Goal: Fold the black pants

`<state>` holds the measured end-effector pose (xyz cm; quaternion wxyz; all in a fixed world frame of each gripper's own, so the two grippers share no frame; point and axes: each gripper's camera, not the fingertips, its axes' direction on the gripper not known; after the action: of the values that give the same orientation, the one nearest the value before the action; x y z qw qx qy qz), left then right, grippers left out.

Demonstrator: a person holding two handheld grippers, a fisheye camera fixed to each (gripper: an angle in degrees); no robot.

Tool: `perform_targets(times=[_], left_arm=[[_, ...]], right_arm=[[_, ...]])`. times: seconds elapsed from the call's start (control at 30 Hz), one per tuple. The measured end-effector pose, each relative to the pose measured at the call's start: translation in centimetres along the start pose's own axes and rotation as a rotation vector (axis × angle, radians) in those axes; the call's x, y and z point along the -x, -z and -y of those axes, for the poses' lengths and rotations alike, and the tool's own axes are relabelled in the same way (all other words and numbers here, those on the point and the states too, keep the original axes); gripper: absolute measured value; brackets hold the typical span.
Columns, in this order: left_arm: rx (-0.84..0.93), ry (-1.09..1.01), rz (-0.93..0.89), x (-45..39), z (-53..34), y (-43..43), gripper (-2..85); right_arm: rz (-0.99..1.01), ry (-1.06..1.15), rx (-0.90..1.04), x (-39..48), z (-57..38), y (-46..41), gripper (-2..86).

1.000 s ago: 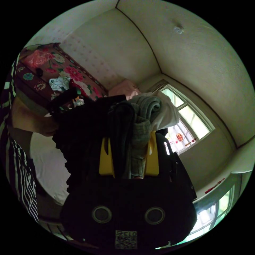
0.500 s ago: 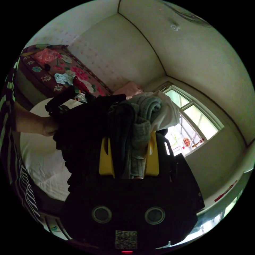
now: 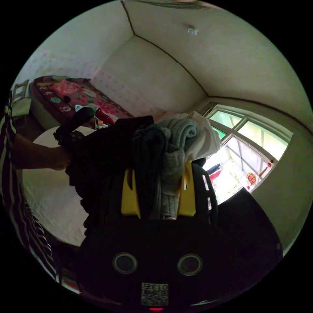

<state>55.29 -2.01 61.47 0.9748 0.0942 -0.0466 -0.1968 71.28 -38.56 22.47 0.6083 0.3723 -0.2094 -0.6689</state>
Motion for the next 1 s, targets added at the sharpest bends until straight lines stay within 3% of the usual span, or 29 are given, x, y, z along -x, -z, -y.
perform_targets(times=[0.3, 0.53, 0.63, 0.67, 0.73, 0.83, 1.0], left_arm=[[0.139, 0.138, 0.001, 1.2, 8.5, -15.5, 16.6], [0.331, 0.341, -0.022, 7.5, 9.1, -29.3, 16.3], [0.444, 0.457, -0.003, 11.0, 8.5, -34.8, 15.9], [0.451, 0.511, 0.008, 12.1, 8.5, -35.9, 15.8], [0.424, 0.6, -0.003, 13.9, 8.9, -36.5, 15.7], [0.429, 0.667, -0.054, 15.5, 10.7, -36.8, 15.8], [0.408, 0.697, -0.046, 14.8, 12.0, -35.5, 15.9]], right_arm=[[0.205, -0.065, 0.075, -13.2, -17.9, -14.1, 19.8], [0.561, -0.14, 0.318, -19.7, -31.9, -35.0, 18.8], [0.669, -0.175, 0.446, -20.7, -37.3, -44.7, 15.4], [0.66, -0.181, 0.457, -21.2, -38.7, -47.4, 10.7], [0.749, -0.263, 0.319, -23.1, -39.9, -50.0, 6.6], [0.714, -0.282, 0.509, -23.3, -40.4, -54.8, 6.6], [0.616, -0.267, 0.443, -21.9, -42.7, -52.3, 6.6]])
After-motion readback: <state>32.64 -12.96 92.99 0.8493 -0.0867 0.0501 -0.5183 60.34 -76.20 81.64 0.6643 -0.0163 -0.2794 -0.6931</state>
